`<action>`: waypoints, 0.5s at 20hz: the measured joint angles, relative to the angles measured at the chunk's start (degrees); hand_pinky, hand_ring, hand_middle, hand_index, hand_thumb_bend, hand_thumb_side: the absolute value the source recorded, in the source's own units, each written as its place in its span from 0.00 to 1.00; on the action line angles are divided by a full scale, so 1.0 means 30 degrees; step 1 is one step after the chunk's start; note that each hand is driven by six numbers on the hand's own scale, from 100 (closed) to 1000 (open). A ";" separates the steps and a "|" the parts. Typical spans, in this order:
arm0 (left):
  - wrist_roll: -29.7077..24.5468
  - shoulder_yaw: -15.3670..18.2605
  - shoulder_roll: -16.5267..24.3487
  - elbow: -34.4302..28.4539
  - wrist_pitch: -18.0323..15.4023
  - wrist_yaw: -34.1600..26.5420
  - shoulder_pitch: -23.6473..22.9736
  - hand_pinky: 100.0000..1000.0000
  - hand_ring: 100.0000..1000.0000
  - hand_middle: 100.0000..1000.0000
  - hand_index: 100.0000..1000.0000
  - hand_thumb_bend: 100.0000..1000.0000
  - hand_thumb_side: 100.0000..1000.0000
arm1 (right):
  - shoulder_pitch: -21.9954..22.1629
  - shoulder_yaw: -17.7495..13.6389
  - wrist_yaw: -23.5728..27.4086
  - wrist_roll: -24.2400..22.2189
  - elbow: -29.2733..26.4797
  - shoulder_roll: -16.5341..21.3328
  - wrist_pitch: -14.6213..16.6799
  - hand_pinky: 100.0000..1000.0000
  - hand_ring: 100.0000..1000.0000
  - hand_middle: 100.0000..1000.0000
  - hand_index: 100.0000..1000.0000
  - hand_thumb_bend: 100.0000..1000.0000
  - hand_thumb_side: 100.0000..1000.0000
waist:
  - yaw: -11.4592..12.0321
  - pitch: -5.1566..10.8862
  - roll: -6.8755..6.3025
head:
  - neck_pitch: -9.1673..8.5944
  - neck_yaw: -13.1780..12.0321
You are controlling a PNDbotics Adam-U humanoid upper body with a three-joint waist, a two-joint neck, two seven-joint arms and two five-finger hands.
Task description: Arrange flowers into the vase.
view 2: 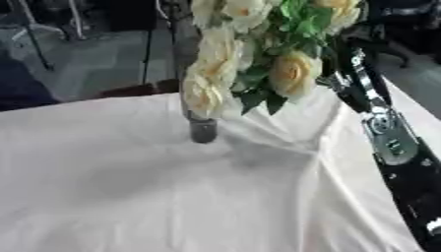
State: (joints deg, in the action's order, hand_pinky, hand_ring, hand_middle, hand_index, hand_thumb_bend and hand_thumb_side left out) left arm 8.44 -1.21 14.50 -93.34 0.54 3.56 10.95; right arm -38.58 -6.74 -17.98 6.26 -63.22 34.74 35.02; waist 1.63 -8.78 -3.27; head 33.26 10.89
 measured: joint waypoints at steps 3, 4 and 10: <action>0.0011 0.0000 0.0001 0.0000 0.0007 0.0000 -0.0048 0.48 0.73 0.63 0.62 0.29 1.00 | -0.0659 -0.0149 0.0293 0.0319 -0.0016 0.0228 -0.0319 0.00 0.00 0.00 0.00 0.31 1.00 | 0.0060 0.0031 0.0001 | 0.0004 -0.0005; 0.0019 0.0000 0.0001 0.0000 0.0015 0.0000 -0.0051 0.48 0.73 0.63 0.62 0.29 1.00 | -0.0701 -0.0167 0.0353 0.0379 -0.0016 0.0294 -0.0378 0.00 0.00 0.00 0.00 0.31 1.00 | 0.0060 0.0035 0.0001 | 0.0004 -0.0007; 0.0028 0.0000 0.0001 0.0000 0.0023 0.0001 -0.0093 0.48 0.73 0.63 0.62 0.29 1.00 | -0.1606 -0.0209 0.0989 0.0581 0.0197 0.0381 -0.1003 0.00 0.00 0.00 0.00 0.26 1.00 | 0.0085 0.0111 0.0069 | 0.0009 -0.0032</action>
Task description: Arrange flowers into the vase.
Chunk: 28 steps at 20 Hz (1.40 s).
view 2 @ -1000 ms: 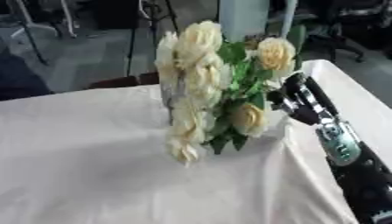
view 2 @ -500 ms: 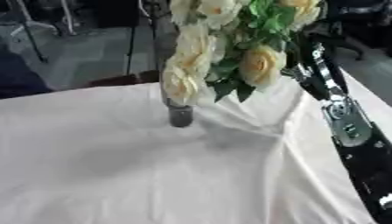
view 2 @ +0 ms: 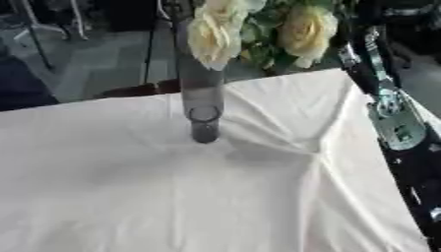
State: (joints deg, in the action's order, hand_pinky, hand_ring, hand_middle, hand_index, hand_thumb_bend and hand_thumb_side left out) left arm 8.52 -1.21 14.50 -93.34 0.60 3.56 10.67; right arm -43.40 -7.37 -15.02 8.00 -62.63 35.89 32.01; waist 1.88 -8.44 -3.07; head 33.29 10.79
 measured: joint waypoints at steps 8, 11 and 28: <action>0.0000 -0.0001 0.0008 0.0001 0.0000 0.0008 -0.0026 0.48 0.73 0.63 0.62 0.29 1.00 | -0.2046 0.0116 0.1236 -0.0189 0.0490 0.0051 -0.1357 0.00 0.00 0.00 0.00 0.25 1.00 | 0.0243 0.0130 0.0131 | 0.0001 -0.0021; -0.0004 -0.0005 0.0010 0.0003 0.0000 0.0009 -0.0034 0.48 0.72 0.63 0.62 0.29 1.00 | -0.2865 0.0048 0.1743 -0.0369 0.0704 -0.0088 -0.1768 0.00 0.00 0.00 0.00 0.27 1.00 | 0.0413 0.0231 0.0162 | 0.0001 -0.0015; -0.0141 -0.0165 0.0013 0.0014 -0.0021 0.0009 -0.0022 0.48 0.72 0.63 0.62 0.30 1.00 | -0.5232 -0.0894 0.4336 -0.0893 0.0837 -0.1316 -0.3608 0.00 0.00 0.00 0.00 0.21 1.00 | 0.1453 0.0458 0.0248 | -0.0069 0.0293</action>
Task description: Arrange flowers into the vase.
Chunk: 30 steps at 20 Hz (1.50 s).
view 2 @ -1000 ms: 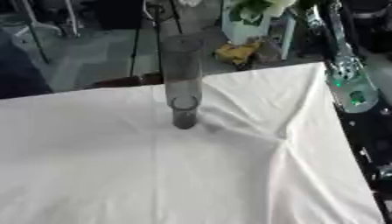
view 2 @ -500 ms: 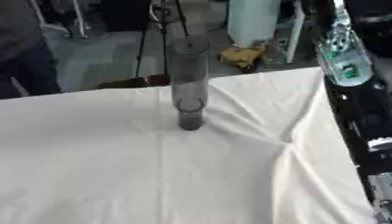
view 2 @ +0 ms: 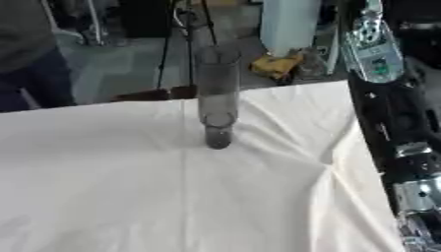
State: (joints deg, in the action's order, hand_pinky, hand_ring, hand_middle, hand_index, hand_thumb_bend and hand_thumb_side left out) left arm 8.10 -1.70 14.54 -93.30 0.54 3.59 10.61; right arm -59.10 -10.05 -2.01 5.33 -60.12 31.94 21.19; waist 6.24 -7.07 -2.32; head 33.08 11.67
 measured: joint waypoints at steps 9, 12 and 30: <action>-0.0158 -0.0178 -0.0019 0.0007 -0.0007 -0.0094 0.0018 0.48 0.72 0.62 0.62 0.30 1.00 | -0.1081 -0.0055 0.1260 -0.0048 -0.0634 -0.1629 -0.0650 0.00 0.00 0.00 0.00 0.12 1.00 | 0.0939 0.0061 0.0000 | -0.0149 0.0192; -0.0167 -0.0182 -0.0024 0.0007 -0.0005 -0.0109 0.0019 0.48 0.72 0.62 0.62 0.30 1.00 | -0.1157 -0.0050 0.1580 -0.0155 -0.0830 -0.1921 -0.0772 0.00 0.00 0.00 0.00 0.12 1.00 | 0.1048 0.0061 0.0000 | -0.0152 0.0227; -0.0439 -0.0425 -0.0359 0.0010 -0.0009 -0.0295 0.0159 0.48 0.72 0.62 0.62 0.30 1.00 | -0.1164 -0.0180 0.3596 -0.1062 -0.1536 -0.3161 -0.1715 0.00 0.00 0.00 0.00 0.00 1.00 | 0.2161 0.0061 -0.0298 | -0.0464 0.0967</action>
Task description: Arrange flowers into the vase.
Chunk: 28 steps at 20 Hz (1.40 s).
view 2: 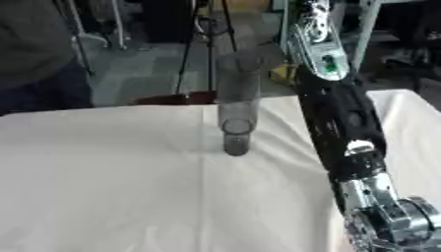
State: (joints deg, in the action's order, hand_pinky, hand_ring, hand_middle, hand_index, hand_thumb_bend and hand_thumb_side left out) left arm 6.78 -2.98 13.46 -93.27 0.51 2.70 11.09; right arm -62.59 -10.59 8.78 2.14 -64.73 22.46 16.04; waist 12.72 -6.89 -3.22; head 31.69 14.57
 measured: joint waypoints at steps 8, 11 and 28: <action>-0.0119 -0.0111 -0.0140 0.0001 0.0030 -0.0062 0.0013 0.48 0.72 0.62 0.62 0.30 1.00 | 0.0030 0.0002 0.0410 -0.0119 -0.0574 -0.0440 -0.0411 0.00 0.00 0.00 0.00 0.00 1.00 | 0.0358 0.0000 -0.0203 | -0.0121 0.0440; -0.0167 -0.0118 -0.0143 0.0001 0.0024 -0.0065 0.0021 0.48 0.72 0.62 0.62 0.30 1.00 | 0.0024 0.0016 0.0499 -0.0198 -0.0703 -0.0733 -0.0497 0.00 0.00 0.00 0.00 0.00 1.00 | 0.0363 0.0000 -0.0203 | -0.0178 0.0598; -0.0232 -0.0223 -0.0148 0.0006 0.0004 -0.0067 0.0028 0.48 0.72 0.62 0.62 0.30 1.00 | -0.0666 0.0808 0.1168 -0.0768 -0.1299 -0.1871 -0.0150 0.00 0.00 0.00 0.00 0.00 1.00 | 0.0309 0.0000 -0.0203 | -0.0380 0.1175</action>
State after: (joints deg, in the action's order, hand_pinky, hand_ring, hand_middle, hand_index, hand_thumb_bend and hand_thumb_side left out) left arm 6.09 -3.65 13.02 -93.25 0.52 2.51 11.17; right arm -64.58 -8.17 12.28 -0.16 -68.63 16.84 15.60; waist 13.65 -6.89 -3.83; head 30.55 18.10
